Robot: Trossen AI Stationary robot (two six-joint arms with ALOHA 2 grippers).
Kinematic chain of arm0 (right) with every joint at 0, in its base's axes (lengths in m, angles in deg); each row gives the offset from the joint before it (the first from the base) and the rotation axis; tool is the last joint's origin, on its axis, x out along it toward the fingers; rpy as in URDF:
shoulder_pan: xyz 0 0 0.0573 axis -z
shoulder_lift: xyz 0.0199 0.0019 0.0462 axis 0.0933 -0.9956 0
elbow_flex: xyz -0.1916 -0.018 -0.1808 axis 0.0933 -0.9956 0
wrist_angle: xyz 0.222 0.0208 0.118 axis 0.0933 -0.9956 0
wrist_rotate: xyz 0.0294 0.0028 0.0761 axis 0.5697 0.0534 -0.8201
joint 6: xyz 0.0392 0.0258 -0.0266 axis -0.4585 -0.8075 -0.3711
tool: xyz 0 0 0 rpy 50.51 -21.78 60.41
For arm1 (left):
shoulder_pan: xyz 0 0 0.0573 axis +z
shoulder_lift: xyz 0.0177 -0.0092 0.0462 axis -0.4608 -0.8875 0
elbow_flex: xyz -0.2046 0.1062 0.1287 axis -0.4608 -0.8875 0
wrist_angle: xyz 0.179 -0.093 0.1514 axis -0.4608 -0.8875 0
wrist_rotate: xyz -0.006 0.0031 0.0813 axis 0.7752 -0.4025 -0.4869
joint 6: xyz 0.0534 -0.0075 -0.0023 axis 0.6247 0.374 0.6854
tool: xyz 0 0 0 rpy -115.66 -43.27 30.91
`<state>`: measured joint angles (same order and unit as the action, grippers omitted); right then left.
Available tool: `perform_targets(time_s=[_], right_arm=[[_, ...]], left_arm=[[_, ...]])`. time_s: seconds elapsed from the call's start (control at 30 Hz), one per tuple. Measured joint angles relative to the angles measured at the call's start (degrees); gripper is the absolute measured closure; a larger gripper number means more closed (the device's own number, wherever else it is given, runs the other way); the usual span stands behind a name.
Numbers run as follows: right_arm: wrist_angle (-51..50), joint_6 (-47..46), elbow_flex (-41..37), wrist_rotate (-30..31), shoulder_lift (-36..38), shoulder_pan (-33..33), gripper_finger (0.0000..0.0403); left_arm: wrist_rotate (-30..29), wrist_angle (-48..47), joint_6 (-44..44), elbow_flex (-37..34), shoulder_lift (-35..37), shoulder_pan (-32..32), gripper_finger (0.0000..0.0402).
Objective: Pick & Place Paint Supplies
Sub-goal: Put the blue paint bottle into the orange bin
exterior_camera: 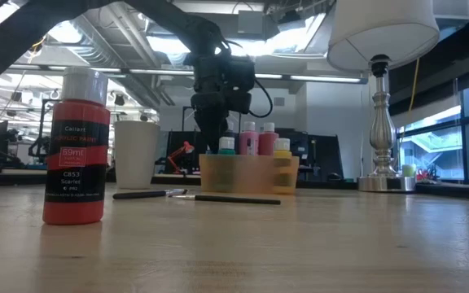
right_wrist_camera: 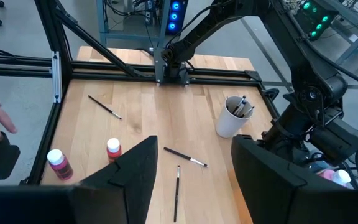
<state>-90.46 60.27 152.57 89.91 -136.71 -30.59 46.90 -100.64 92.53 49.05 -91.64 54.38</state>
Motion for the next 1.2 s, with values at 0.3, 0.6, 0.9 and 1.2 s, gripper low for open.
perform_targets(time_s=[0.3,0.6,0.9,1.2], right_arm=[[0.1,0.0,0.0,0.0,0.0,0.0,0.0195],[0.3,0.0,0.0,0.0,0.0,0.0,0.0195],[0.2,0.5,0.0,-0.1,0.0,0.3,0.0195],[0.1,0.5,0.0,-0.5,0.0,0.4,0.0195]], left_arm=[[-0.1,-0.2,-3.2,0.0,0.0,0.0,0.0226],[-0.2,-1.4,-0.2,0.0,0.1,0.0,0.0224],[0.0,-1.4,1.6,0.0,0.1,0.0,0.0224],[3.0,-1.6,1.9,1.0,0.2,0.1,0.0222]])
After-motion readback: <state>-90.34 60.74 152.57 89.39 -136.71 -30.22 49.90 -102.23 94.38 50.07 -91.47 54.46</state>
